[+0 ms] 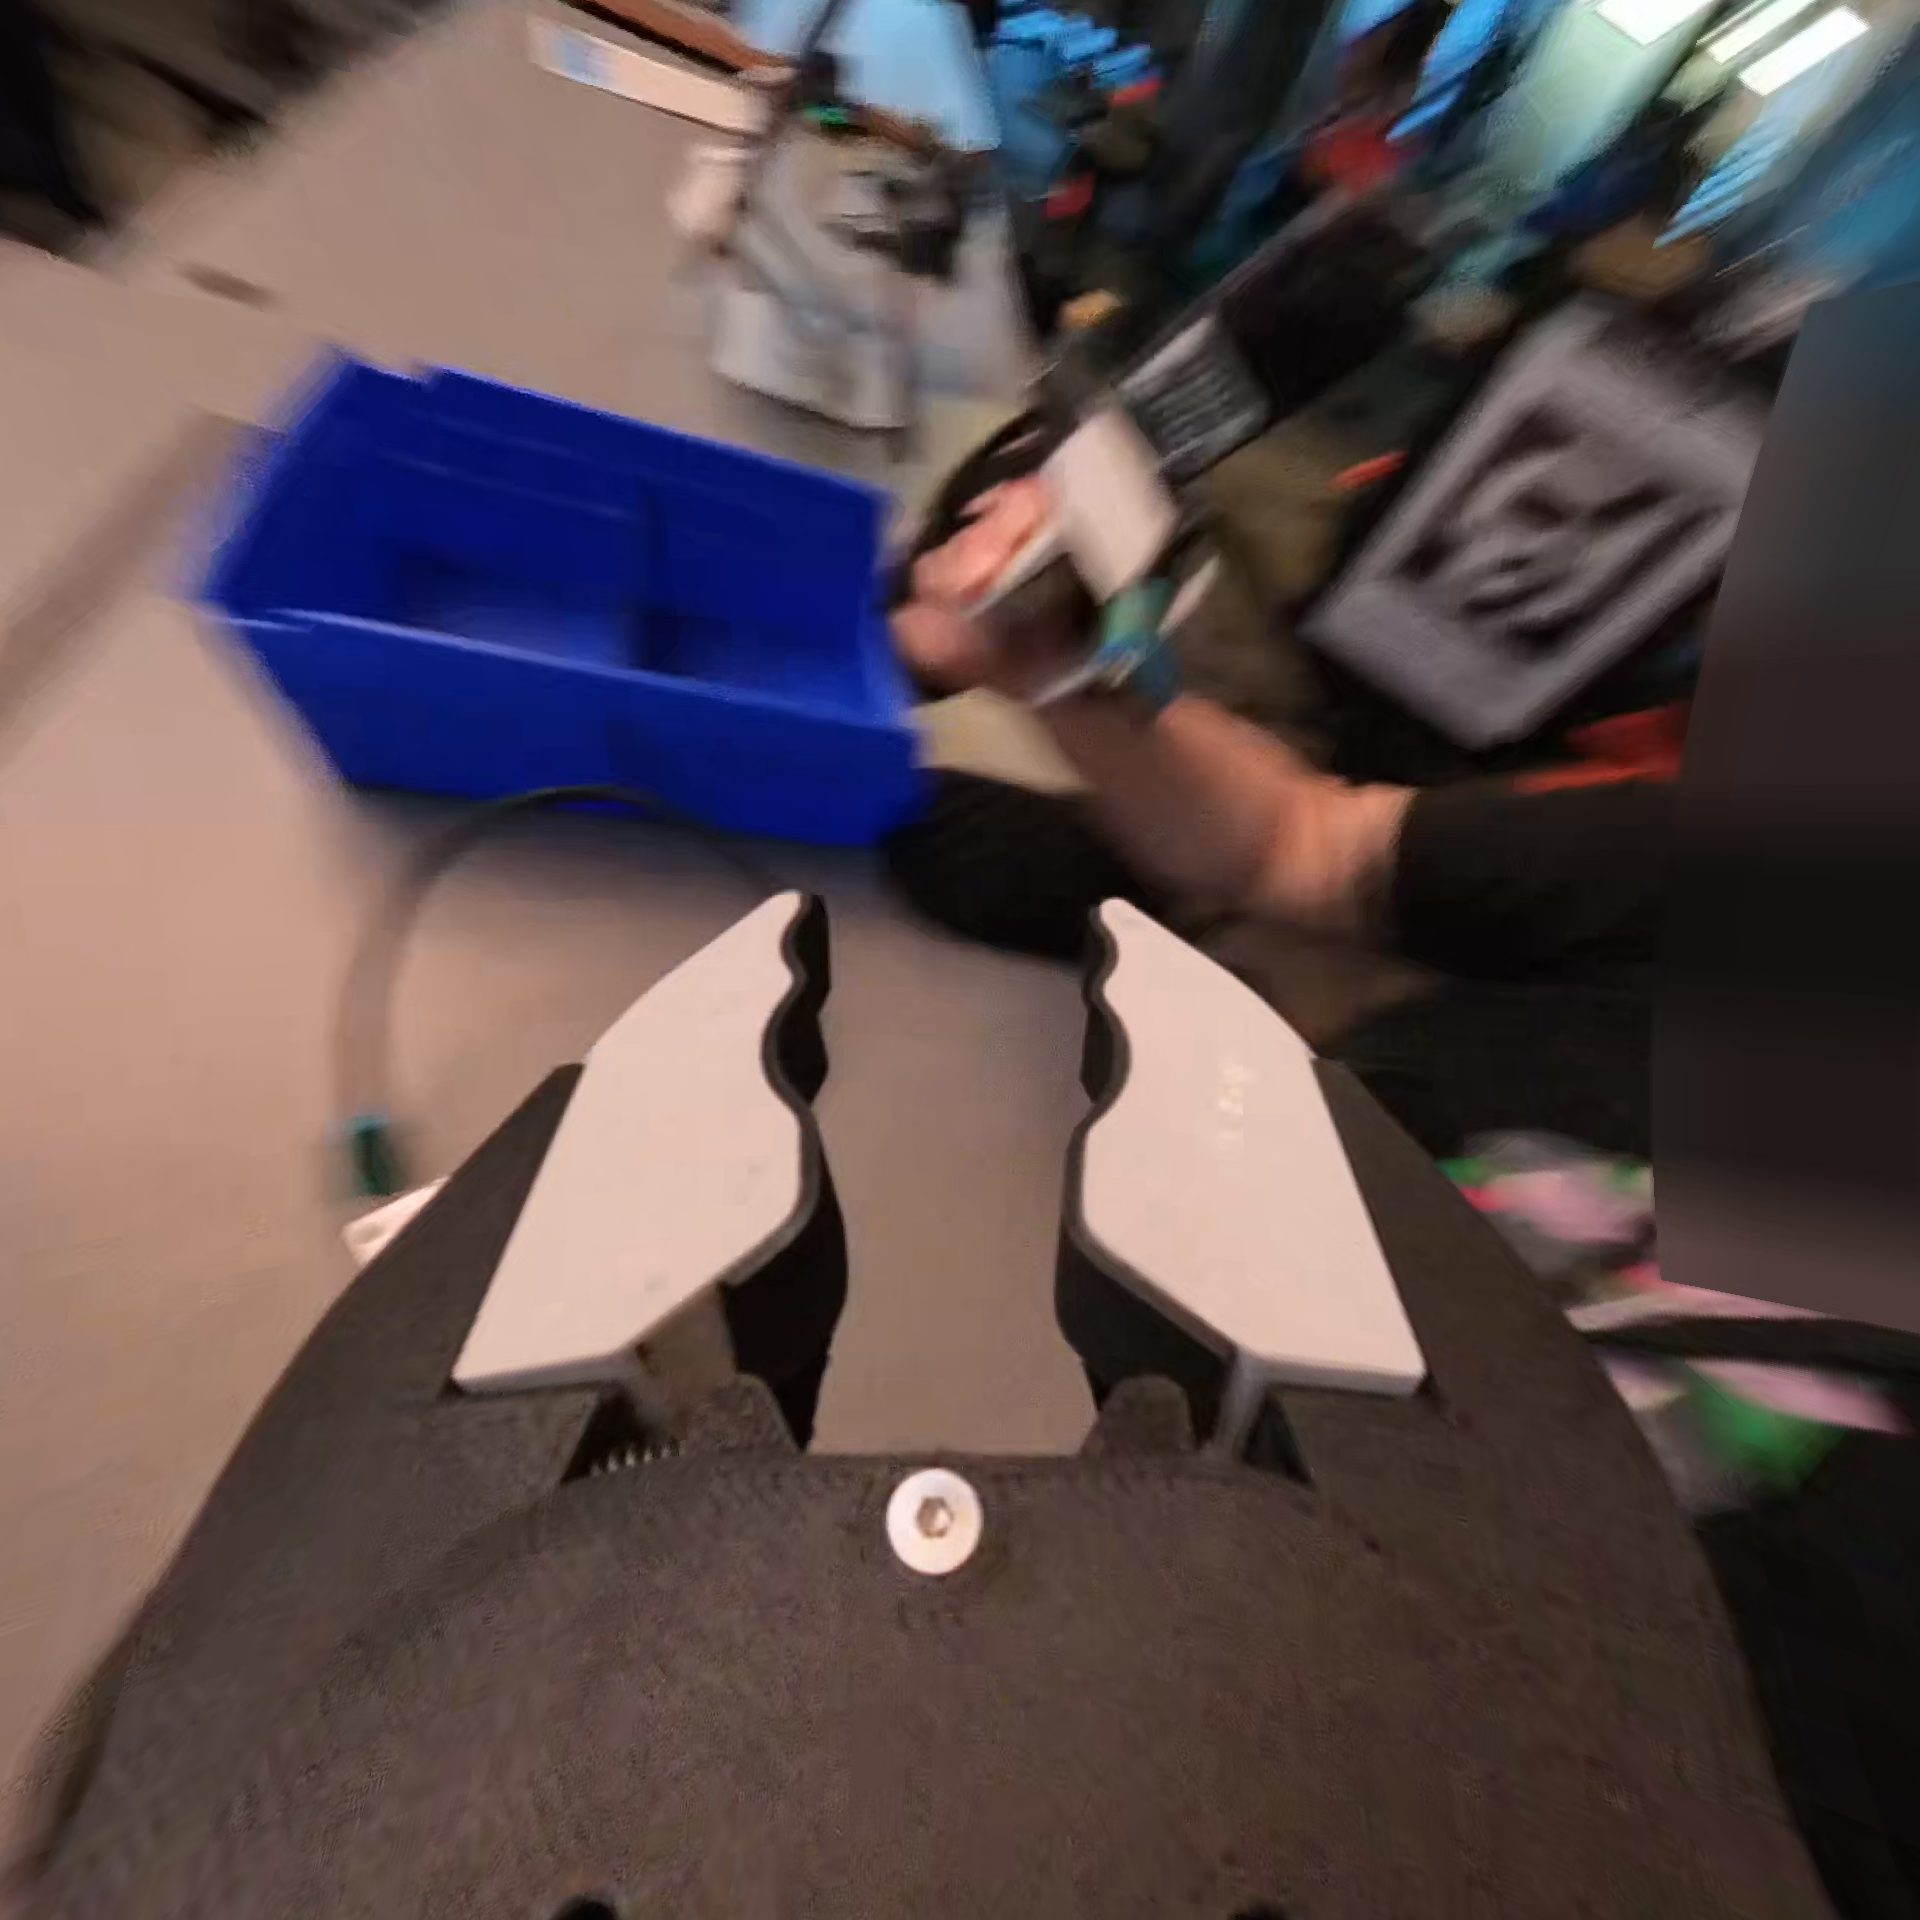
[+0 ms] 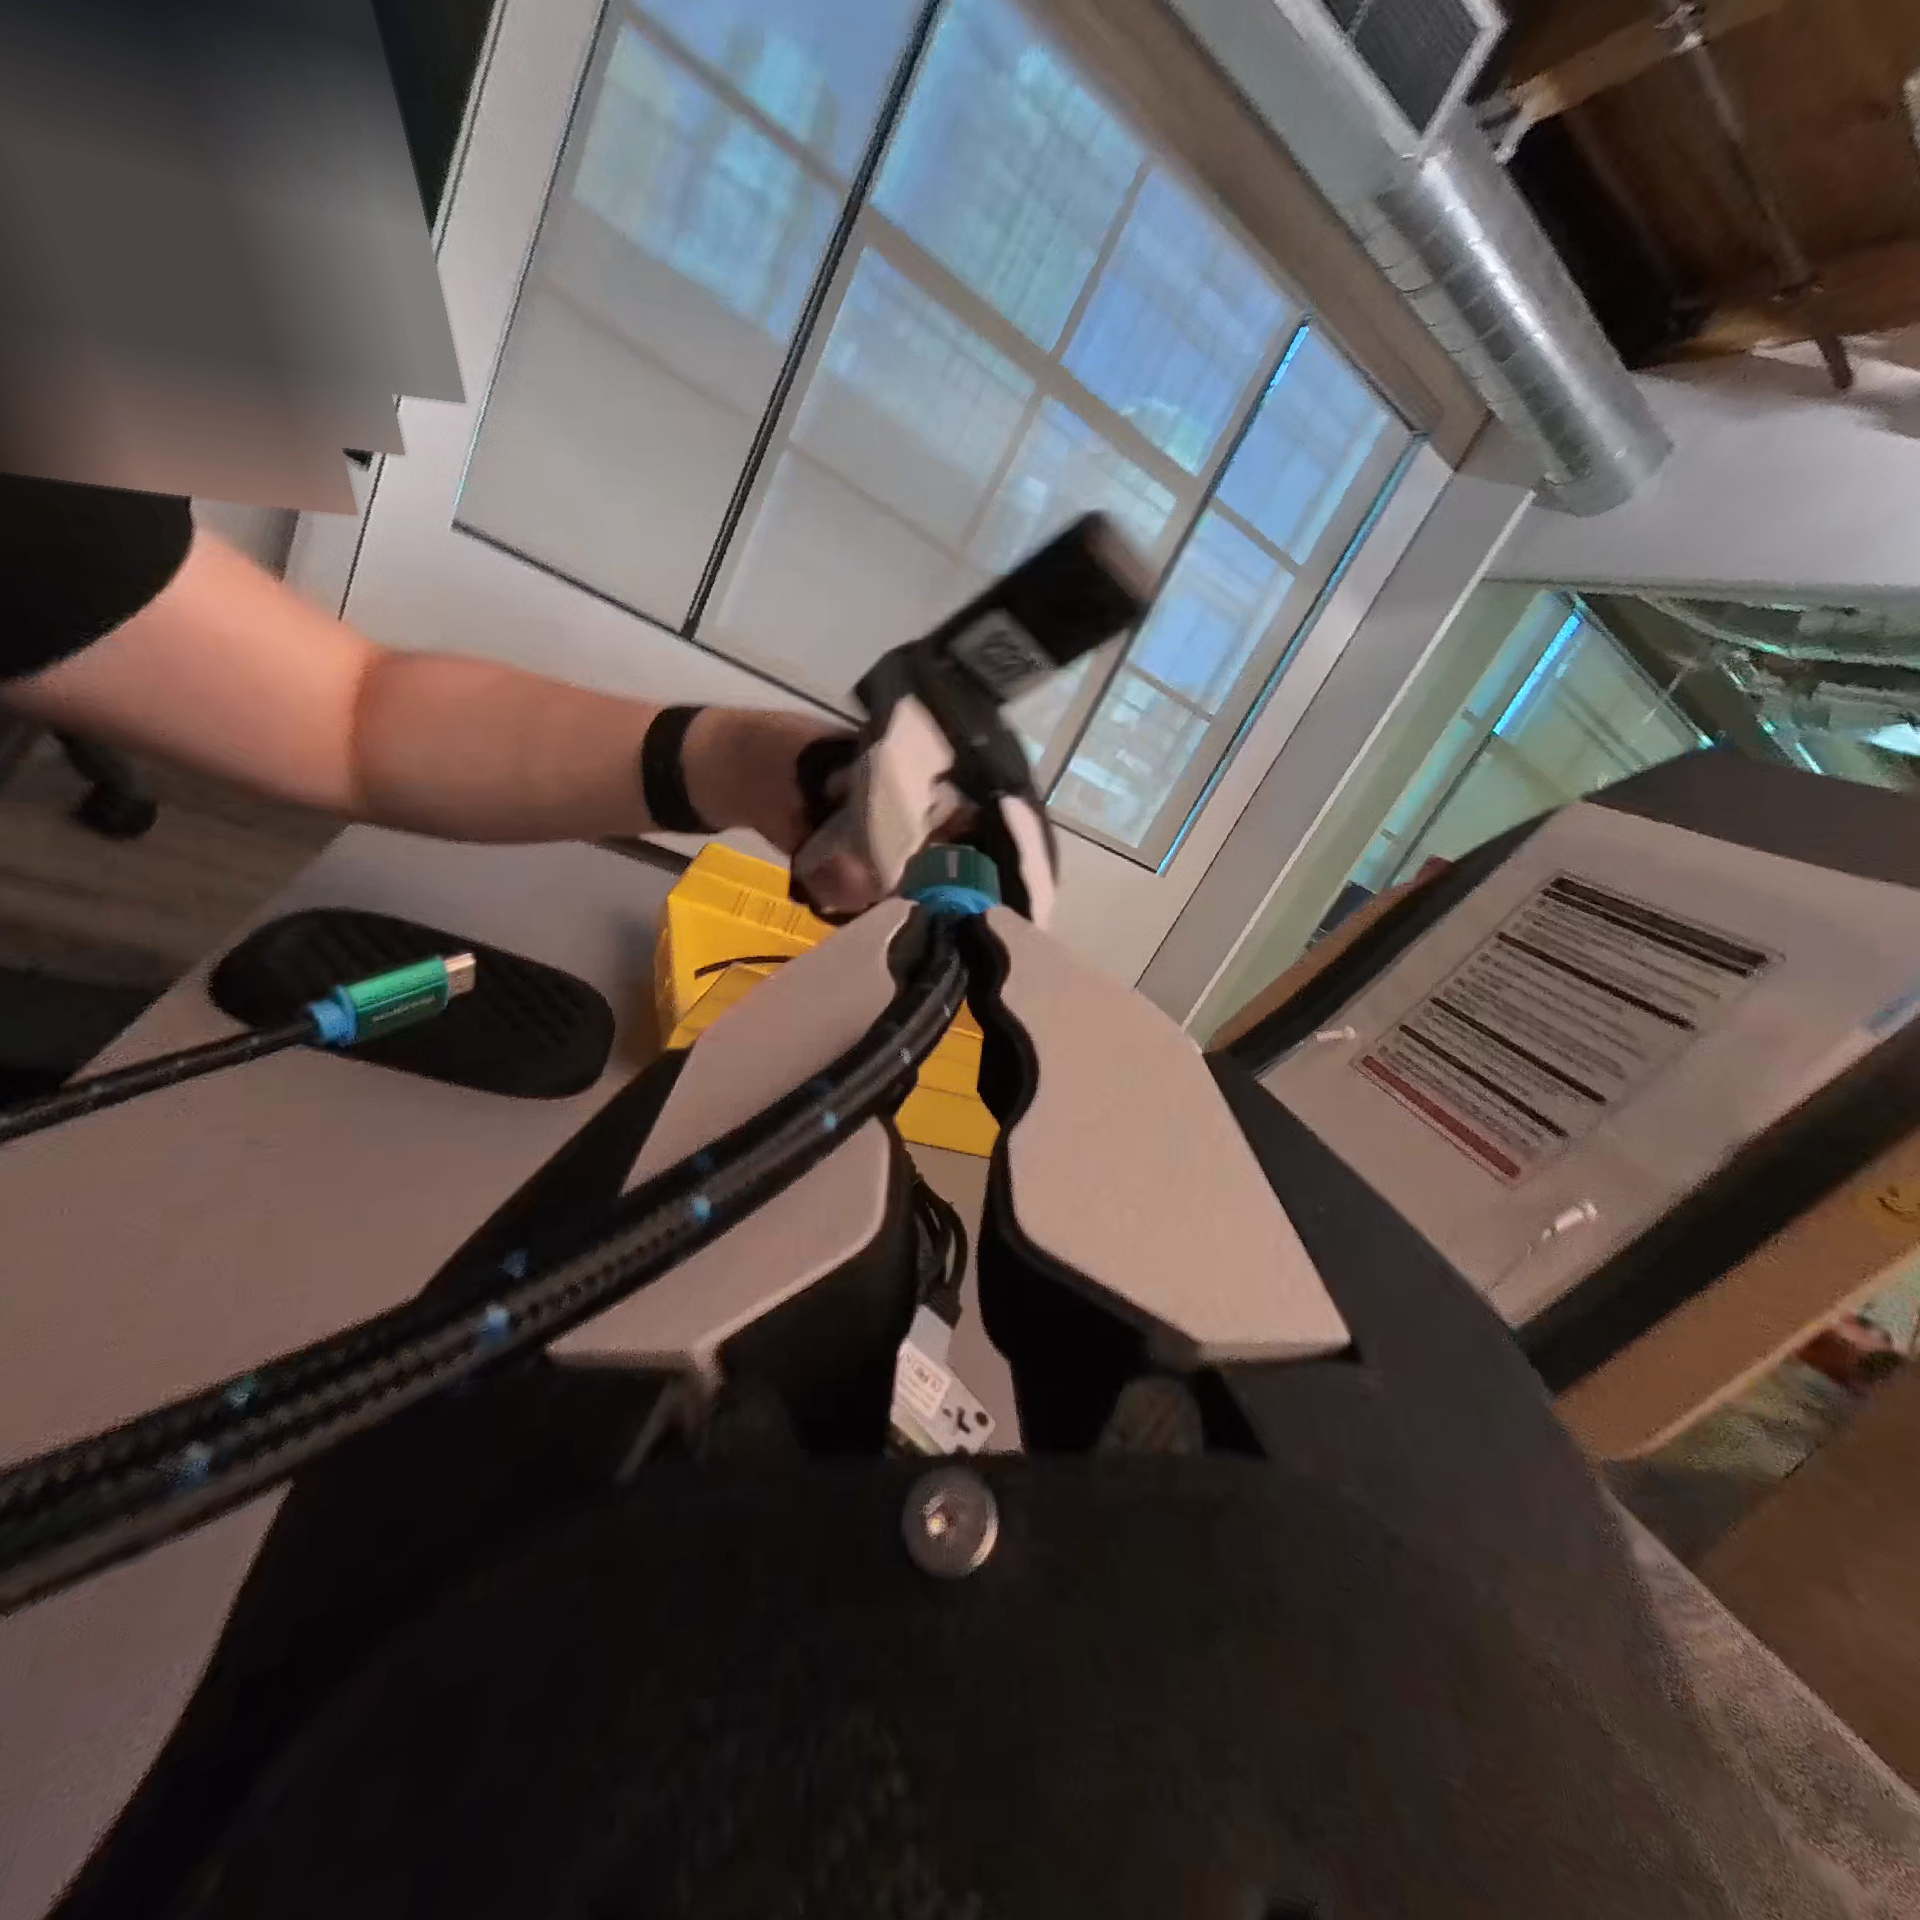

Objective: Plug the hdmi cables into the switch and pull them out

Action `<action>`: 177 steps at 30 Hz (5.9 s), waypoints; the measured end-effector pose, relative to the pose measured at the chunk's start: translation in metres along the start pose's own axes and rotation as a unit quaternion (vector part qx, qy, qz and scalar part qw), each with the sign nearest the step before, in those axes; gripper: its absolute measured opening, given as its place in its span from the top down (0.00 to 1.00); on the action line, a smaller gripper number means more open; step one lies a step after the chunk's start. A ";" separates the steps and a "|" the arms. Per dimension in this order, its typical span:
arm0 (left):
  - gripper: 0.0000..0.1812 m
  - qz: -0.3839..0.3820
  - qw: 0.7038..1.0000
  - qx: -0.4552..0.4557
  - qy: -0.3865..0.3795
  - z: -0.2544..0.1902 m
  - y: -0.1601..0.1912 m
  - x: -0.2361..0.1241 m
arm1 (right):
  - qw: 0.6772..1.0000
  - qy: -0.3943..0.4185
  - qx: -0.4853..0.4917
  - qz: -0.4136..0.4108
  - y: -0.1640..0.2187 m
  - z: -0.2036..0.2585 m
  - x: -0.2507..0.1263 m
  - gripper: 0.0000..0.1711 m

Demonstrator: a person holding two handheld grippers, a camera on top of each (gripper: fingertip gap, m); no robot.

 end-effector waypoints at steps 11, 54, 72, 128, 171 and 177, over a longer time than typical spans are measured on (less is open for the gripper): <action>0.65 0.268 0.831 0.393 -0.288 0.087 0.154 0.016 | 0.996 0.054 0.073 -0.020 -0.001 -0.009 -0.032 0.96; 0.90 -0.064 0.991 0.092 -0.069 0.007 0.028 0.003 | 0.911 0.278 0.115 0.281 0.146 -0.002 0.005 0.96; 0.87 -0.164 0.979 0.056 -0.108 0.019 0.014 0.023 | 0.915 0.345 0.115 0.177 0.133 -0.013 0.020 0.96; 0.88 0.064 0.598 0.581 -0.548 0.049 0.020 -0.004 | 0.946 0.234 0.204 0.099 0.063 0.004 0.051 0.96; 0.88 0.101 0.566 0.618 -0.537 0.027 0.018 0.007 | 0.986 0.119 0.060 0.101 0.055 0.015 0.039 0.96; 0.88 0.081 0.564 0.632 -0.524 0.019 0.020 0.008 | 0.991 0.084 0.075 0.066 0.052 0.020 0.039 0.96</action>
Point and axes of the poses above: each gripper's, where its closed fingertips meet, x out along the fingers, y out of its underside, z = x × y across the jaws, the point moved 2 cm from there along -x, back along the fingers, and after that the axes turned 3 degrees about -z, right-handed, at the moved point
